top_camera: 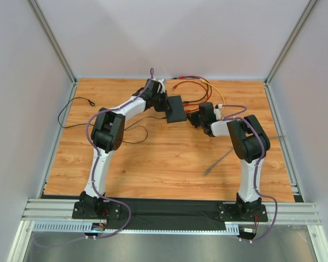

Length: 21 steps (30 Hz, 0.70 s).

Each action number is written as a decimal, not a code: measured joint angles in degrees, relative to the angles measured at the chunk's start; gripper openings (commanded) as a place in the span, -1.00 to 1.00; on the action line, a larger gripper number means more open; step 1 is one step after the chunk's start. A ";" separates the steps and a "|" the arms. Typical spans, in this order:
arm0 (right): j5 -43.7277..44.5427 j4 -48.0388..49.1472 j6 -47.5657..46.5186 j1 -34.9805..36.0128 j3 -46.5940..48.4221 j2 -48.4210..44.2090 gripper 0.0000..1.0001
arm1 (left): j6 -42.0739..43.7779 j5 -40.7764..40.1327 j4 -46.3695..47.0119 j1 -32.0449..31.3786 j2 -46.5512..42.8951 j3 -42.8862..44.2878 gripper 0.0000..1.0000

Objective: Pull the plug from the switch port

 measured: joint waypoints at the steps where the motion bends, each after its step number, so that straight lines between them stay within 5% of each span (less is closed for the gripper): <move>1: -0.09 0.04 0.00 0.04 0.04 0.07 -1.00 | 0.00 0.00 0.00 0.02 0.00 0.00 -1.00; 15: 6.32 -10.23 -1.11 1.86 2.64 -2.36 -0.99 | 0.00 -0.20 -0.15 0.04 0.37 0.68 -1.00; 21: 2.14 -4.66 -1.44 0.50 0.46 -1.70 -1.00 | 0.00 -0.24 -0.15 0.04 0.42 0.74 -1.00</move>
